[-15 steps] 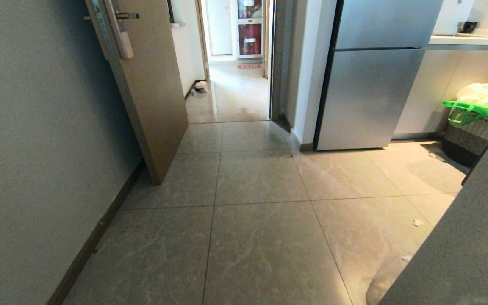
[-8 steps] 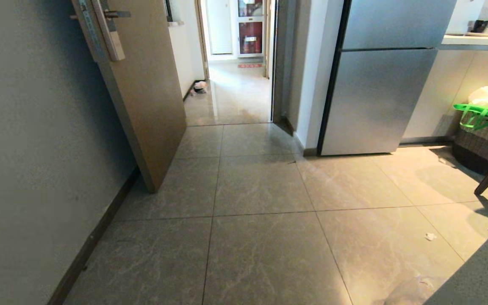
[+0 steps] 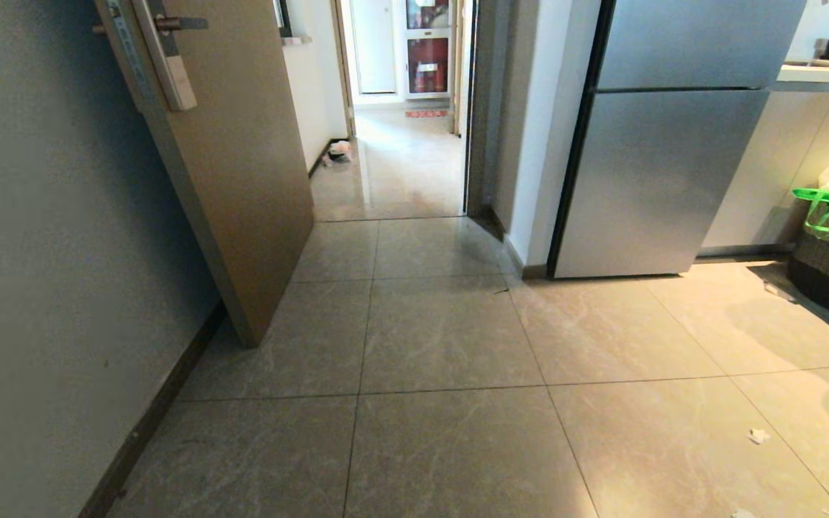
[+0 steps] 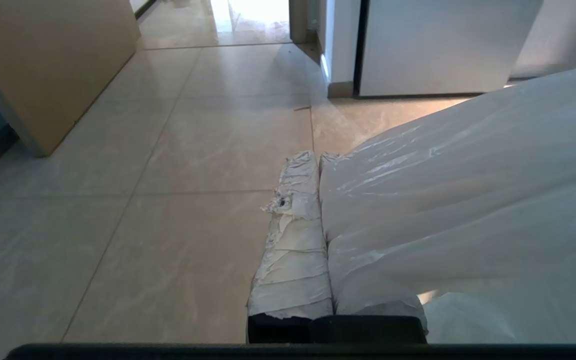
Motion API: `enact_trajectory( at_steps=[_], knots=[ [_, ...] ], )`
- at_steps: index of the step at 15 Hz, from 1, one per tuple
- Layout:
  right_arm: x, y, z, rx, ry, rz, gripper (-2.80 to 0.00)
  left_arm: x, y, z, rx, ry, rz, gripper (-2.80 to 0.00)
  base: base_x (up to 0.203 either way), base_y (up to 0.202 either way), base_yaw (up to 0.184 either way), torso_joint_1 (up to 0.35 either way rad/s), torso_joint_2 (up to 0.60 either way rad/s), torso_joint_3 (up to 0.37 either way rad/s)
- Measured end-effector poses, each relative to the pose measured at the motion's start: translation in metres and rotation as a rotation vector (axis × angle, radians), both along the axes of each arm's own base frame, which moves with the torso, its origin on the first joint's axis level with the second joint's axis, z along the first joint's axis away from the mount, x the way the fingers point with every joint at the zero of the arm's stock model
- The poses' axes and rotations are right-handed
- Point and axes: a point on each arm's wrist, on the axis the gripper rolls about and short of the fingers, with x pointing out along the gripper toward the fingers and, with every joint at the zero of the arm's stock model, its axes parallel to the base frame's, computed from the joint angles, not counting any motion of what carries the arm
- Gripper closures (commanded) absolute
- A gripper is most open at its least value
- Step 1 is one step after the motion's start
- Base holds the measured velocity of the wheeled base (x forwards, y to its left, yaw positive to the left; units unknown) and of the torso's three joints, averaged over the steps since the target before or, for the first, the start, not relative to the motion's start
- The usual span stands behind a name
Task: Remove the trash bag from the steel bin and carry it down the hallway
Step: Put the trash bag at the door
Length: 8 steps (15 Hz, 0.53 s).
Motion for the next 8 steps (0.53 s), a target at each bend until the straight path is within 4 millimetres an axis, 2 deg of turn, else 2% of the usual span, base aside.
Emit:
enact_trajectory(
  at_steps=[8],
  knots=[
    [0.0,0.0,0.0,0.0,0.0,0.0,0.0,0.0,0.0,0.0,0.0,0.0,0.0,0.0,0.192,0.0,0.002,0.002,0.0,0.004]
  ],
)
